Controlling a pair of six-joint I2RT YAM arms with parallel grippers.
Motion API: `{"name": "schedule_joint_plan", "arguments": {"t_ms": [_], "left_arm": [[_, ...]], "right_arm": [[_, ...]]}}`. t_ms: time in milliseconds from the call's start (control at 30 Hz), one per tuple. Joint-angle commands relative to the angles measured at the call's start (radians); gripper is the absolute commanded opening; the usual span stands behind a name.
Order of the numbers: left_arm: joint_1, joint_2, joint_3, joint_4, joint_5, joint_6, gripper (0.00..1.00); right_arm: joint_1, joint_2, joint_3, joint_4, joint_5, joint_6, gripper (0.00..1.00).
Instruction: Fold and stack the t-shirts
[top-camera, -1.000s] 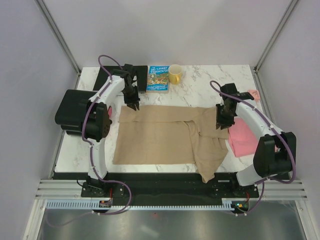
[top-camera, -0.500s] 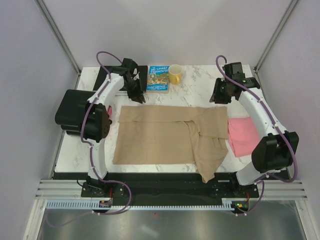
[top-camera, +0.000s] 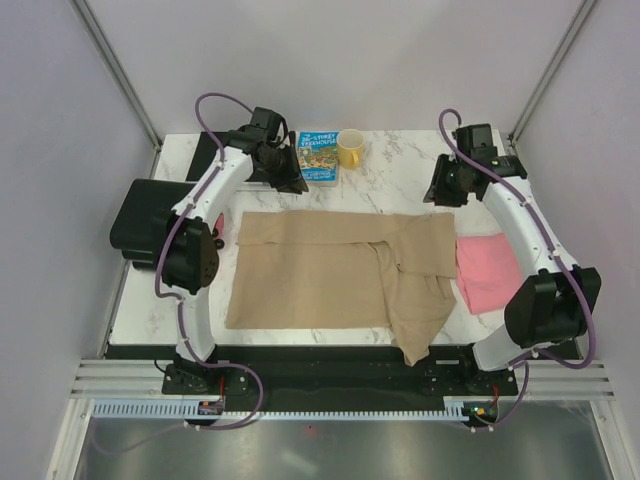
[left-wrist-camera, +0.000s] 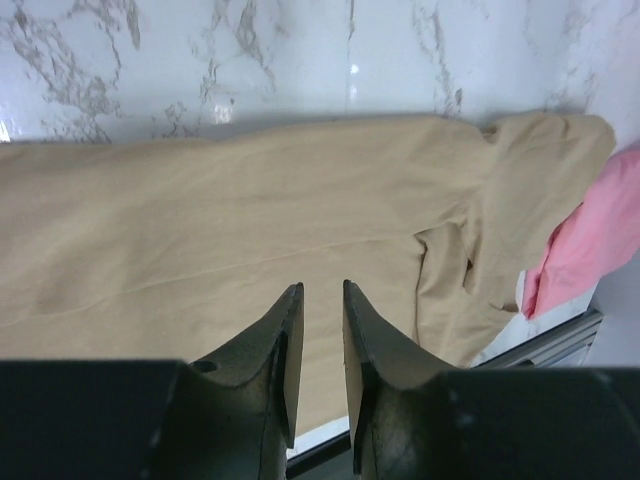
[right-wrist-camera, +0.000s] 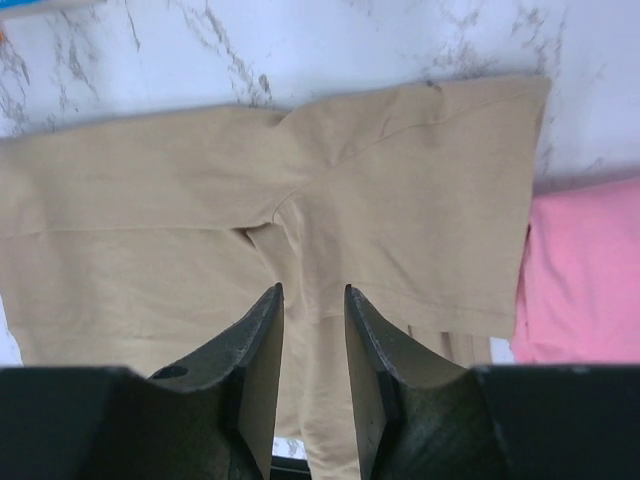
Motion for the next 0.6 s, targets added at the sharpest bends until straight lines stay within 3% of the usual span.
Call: {"name": "schedule_joint_plan", "arguments": {"t_ms": [0,133,267,400,567], "left_arm": [[0.012,-0.078,0.141,0.014,0.015,-0.02,0.3],[0.001,-0.115,0.151,0.016,0.042,-0.069,0.29],[-0.023,-0.236,0.068,0.016,0.023,-0.071,0.3],[-0.03,-0.343,-0.058,0.014,0.031,-0.086,0.3],[-0.03,-0.434,-0.098,0.008,0.031,-0.108,0.31]], "right_arm": [[-0.066,0.029,0.121,0.063,0.023,-0.019,0.38],[-0.101,0.098,0.19,0.129,0.025,0.077,0.38],[-0.102,0.092,0.11,0.285,0.028,0.188,0.38],[-0.068,0.084,-0.048,0.443,-0.083,0.352,0.36],[-0.042,0.064,-0.128,0.558,-0.008,0.432,0.37]]}}
